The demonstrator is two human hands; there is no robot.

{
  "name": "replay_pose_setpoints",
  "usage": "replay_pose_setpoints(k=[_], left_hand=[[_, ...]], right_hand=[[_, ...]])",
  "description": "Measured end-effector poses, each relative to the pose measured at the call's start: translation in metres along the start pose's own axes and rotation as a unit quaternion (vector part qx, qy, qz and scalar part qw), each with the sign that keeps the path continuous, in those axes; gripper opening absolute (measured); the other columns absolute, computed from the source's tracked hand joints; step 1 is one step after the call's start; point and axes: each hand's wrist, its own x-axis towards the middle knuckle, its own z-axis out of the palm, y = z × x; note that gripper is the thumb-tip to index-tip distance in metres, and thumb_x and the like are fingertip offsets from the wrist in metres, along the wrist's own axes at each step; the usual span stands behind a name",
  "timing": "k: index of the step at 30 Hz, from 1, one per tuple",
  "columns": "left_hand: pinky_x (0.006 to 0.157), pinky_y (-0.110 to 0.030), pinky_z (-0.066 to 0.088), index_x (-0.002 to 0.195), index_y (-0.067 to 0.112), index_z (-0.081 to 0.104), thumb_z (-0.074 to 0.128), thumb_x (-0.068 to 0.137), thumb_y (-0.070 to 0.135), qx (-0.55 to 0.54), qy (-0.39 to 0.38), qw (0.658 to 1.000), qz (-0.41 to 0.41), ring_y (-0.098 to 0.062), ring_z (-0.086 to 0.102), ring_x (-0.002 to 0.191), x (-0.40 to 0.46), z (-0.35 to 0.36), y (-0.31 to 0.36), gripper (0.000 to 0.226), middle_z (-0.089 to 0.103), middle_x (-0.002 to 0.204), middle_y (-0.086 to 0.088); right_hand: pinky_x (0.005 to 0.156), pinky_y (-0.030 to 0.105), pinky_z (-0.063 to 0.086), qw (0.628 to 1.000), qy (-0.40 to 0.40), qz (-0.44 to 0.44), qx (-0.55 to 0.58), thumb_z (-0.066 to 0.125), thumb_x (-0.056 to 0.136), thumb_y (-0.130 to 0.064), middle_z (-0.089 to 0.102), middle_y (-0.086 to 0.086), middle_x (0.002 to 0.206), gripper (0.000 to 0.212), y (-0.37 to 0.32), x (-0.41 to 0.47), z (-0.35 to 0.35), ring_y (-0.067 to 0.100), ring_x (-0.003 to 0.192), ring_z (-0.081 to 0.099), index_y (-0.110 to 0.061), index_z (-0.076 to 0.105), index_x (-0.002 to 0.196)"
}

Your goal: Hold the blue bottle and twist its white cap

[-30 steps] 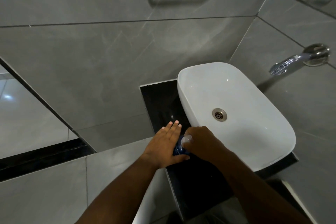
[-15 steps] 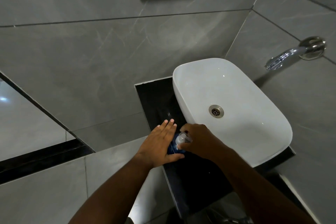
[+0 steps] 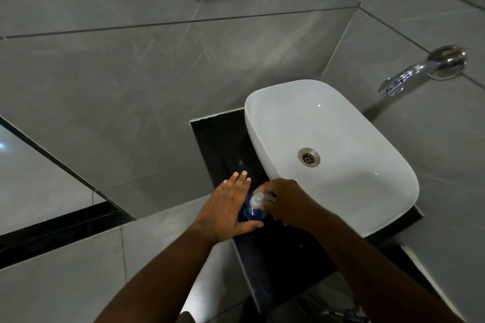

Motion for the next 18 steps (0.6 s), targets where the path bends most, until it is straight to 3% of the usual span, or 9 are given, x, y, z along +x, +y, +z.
replay_pose_setpoints(k=[2,4,7,9,11,13,16,18], left_hand=[[0.120,-0.034,-0.004,0.155,0.017,-0.001,0.036,0.084,0.083,0.003,-0.004,1.000,-0.001,-0.013,-0.014,0.148,0.000,0.000,0.000,0.104,-0.009,0.162,-0.001],[0.120,-0.034,-0.003,0.155,0.017,-0.001,0.036,0.084,0.084,0.003,-0.006,1.000,-0.003,-0.013,-0.014,0.148,0.000,0.000,0.000,0.104,-0.009,0.162,-0.001],[0.119,-0.033,-0.003,0.156,0.017,0.002,0.037,0.083,0.084,-0.001,-0.002,1.000,-0.005,-0.013,-0.012,0.148,0.001,0.000,0.001,0.104,-0.005,0.163,-0.002],[0.119,-0.033,-0.003,0.156,0.017,0.003,0.037,0.083,0.084,-0.001,-0.001,1.000,-0.004,-0.013,-0.011,0.148,0.000,0.001,0.001,0.104,-0.004,0.163,-0.002],[0.118,-0.032,-0.005,0.156,0.018,0.002,0.036,0.083,0.085,-0.003,0.001,1.000,-0.004,-0.012,-0.012,0.148,0.000,0.002,0.000,0.104,-0.006,0.162,0.000],[0.118,-0.032,-0.006,0.155,0.020,0.000,0.036,0.083,0.085,-0.007,0.001,1.000,-0.005,-0.010,-0.016,0.147,0.000,0.003,-0.001,0.104,-0.008,0.162,0.002],[0.118,-0.032,-0.004,0.155,0.019,0.002,0.037,0.083,0.085,-0.008,0.005,1.000,-0.006,-0.010,-0.014,0.147,0.000,0.004,-0.001,0.104,-0.007,0.162,0.001],[0.119,-0.033,-0.002,0.156,0.018,0.004,0.038,0.083,0.085,-0.009,0.006,1.000,-0.006,-0.012,-0.011,0.148,-0.001,0.003,-0.001,0.104,-0.004,0.162,-0.001]], right_hand=[[0.049,0.008,0.041,1.000,0.013,-0.017,-0.002,0.065,0.085,-0.027,0.061,-0.005,0.082,0.026,0.000,0.000,0.000,0.004,0.058,0.055,-0.011,0.060,0.105],[0.053,0.012,0.041,0.999,0.027,-0.034,-0.006,0.070,0.079,-0.030,0.058,-0.010,0.074,0.025,-0.001,0.001,-0.001,0.004,0.057,0.055,-0.015,0.060,0.096],[0.063,0.007,0.044,0.997,0.029,-0.065,0.010,0.070,0.078,-0.023,0.062,-0.011,0.088,0.033,-0.001,0.000,-0.001,0.001,0.069,0.057,-0.017,0.061,0.108],[0.062,0.002,0.043,0.997,0.018,-0.076,0.009,0.067,0.082,-0.019,0.069,-0.002,0.093,0.026,0.002,0.000,0.002,0.002,0.072,0.059,-0.013,0.064,0.107],[0.063,0.008,0.043,0.997,0.032,-0.066,0.016,0.067,0.081,-0.024,0.070,0.005,0.087,0.019,0.003,0.000,0.004,0.012,0.074,0.063,-0.012,0.066,0.096],[0.061,0.016,0.044,0.997,0.055,-0.038,0.027,0.071,0.076,-0.032,0.065,-0.002,0.079,0.024,0.003,0.000,0.006,0.013,0.071,0.061,-0.015,0.063,0.090],[0.067,0.014,0.045,0.997,0.054,-0.037,0.045,0.073,0.073,-0.030,0.062,-0.006,0.092,0.040,0.002,-0.001,0.012,0.011,0.082,0.061,-0.017,0.059,0.108],[0.085,0.021,0.049,0.998,0.020,-0.028,0.049,0.068,0.082,-0.022,0.063,0.007,0.116,0.048,0.006,-0.001,0.015,0.018,0.104,0.060,-0.011,0.051,0.126]])
